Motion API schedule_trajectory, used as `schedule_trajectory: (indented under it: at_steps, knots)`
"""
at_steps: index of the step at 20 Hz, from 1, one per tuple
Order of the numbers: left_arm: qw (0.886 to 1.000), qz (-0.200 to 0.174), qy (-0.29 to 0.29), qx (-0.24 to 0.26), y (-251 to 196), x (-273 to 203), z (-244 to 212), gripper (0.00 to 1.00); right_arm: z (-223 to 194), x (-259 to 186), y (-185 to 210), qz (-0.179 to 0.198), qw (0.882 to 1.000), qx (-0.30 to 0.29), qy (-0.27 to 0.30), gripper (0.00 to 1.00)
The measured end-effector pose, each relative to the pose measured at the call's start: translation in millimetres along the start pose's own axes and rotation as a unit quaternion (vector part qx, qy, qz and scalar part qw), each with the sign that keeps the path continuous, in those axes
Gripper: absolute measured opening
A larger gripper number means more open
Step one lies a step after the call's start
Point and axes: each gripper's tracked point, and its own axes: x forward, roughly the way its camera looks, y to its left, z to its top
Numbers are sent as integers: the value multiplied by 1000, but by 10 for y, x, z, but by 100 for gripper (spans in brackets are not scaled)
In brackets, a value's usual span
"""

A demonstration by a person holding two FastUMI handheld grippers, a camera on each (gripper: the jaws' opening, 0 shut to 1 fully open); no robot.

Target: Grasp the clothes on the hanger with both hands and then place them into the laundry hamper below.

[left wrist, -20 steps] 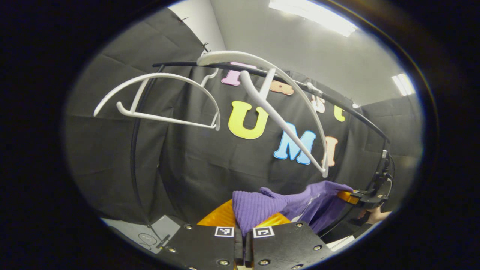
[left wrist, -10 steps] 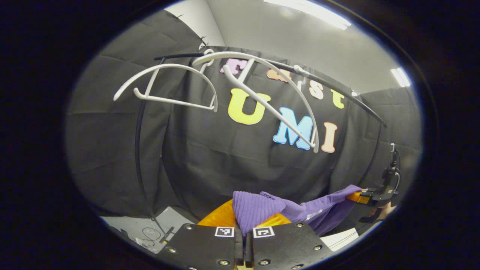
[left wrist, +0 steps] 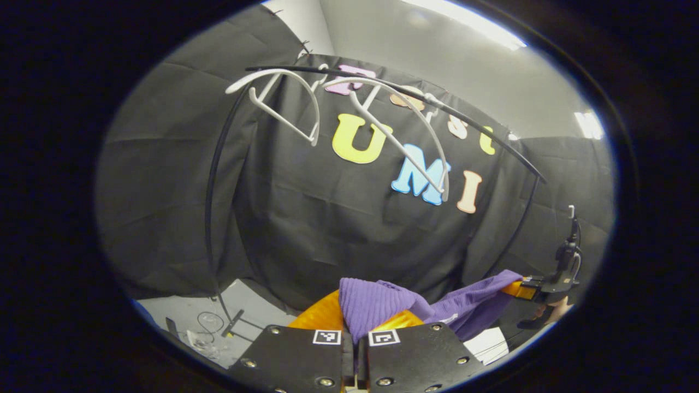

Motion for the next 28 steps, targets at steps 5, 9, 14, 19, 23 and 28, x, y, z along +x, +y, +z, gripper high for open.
schedule_trajectory:
  at_steps: [5, 9, 14, 19, 23, 28]
  knots:
    - [996, -71, 34, 39, -56, -192, -56, 3, -64, -529, 314, -36, 999, 37, 10, 2]
    - [990, -135, 38, 34, -195, -433, -48, 4, -62, -916, 445, -73, 996, 56, 8, 2]
    - [982, -174, 50, 46, -220, -698, -146, 3, -289, -1249, 743, -86, 993, 79, 17, 0]
    - [985, -131, 105, 33, 8, -594, -823, 4, -845, -1155, 944, -62, 991, 86, 82, 2]
    - [978, -123, 170, 3, 53, -459, -1448, 4, -1346, -969, 1112, -51, 984, 97, 141, 2]
    - [971, -82, 218, 55, 326, -342, -2043, 4, -1840, -735, 1341, -40, 969, 139, 200, 3]
